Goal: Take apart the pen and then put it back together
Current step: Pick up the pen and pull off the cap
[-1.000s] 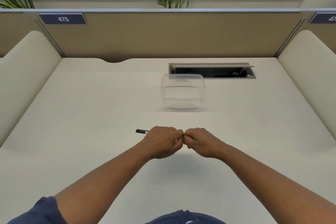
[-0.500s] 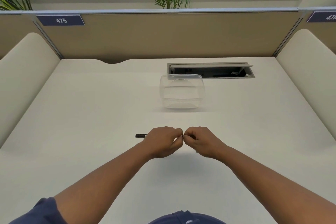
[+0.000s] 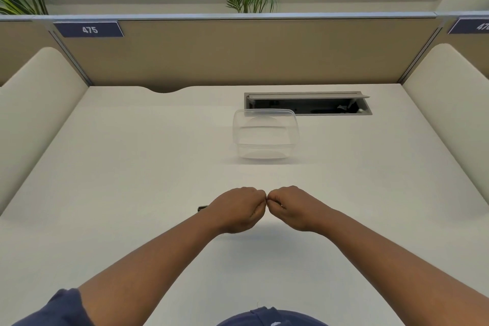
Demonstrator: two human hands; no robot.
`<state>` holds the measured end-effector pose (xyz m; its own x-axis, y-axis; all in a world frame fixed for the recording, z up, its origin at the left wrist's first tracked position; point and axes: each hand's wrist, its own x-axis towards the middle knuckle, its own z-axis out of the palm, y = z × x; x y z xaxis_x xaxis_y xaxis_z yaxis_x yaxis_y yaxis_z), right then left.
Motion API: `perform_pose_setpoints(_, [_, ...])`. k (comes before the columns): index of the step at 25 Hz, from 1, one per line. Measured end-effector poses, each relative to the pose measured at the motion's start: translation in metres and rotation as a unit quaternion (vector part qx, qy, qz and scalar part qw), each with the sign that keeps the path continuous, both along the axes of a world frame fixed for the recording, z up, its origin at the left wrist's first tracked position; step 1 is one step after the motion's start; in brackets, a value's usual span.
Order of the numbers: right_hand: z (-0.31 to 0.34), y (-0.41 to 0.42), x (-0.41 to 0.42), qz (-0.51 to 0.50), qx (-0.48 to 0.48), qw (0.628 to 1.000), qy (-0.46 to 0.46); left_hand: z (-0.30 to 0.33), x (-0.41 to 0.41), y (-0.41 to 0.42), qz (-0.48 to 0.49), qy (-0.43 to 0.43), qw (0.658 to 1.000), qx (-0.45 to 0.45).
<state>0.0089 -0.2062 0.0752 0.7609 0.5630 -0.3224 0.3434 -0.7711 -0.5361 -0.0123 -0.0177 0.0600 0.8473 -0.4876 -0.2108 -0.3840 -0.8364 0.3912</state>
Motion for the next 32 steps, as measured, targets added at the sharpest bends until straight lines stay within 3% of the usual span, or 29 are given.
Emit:
perform_pose_setpoints(8, [0.005,0.001,0.005,-0.005,-0.004,1.0,0.008,0.002,0.002,-0.007,0.008,0.028,0.999,0.017])
perform_pose_setpoints(13, [-0.001,-0.003,0.004,0.014,-0.011,1.0,0.02,-0.002,-0.001,-0.004,-0.022,-0.006,0.998,0.056])
perform_pose_setpoints(22, [-0.006,-0.004,0.001,0.022,-0.021,0.999,0.014,-0.005,-0.002,0.0,-0.041,-0.02,0.999,0.028])
perform_pose_setpoints(25, [-0.009,-0.005,0.002,-0.018,0.011,1.0,0.019,-0.006,0.001,0.0,-0.02,0.007,0.999,-0.027])
perform_pose_setpoints(28, [-0.011,-0.006,0.004,-0.134,0.086,0.985,0.07,-0.005,0.002,-0.001,0.052,0.056,0.988,-0.137])
perform_pose_setpoints(32, [-0.012,-0.003,-0.003,-0.235,0.196,0.931,0.199,-0.002,0.003,-0.009,0.164,0.13,0.932,-0.297])
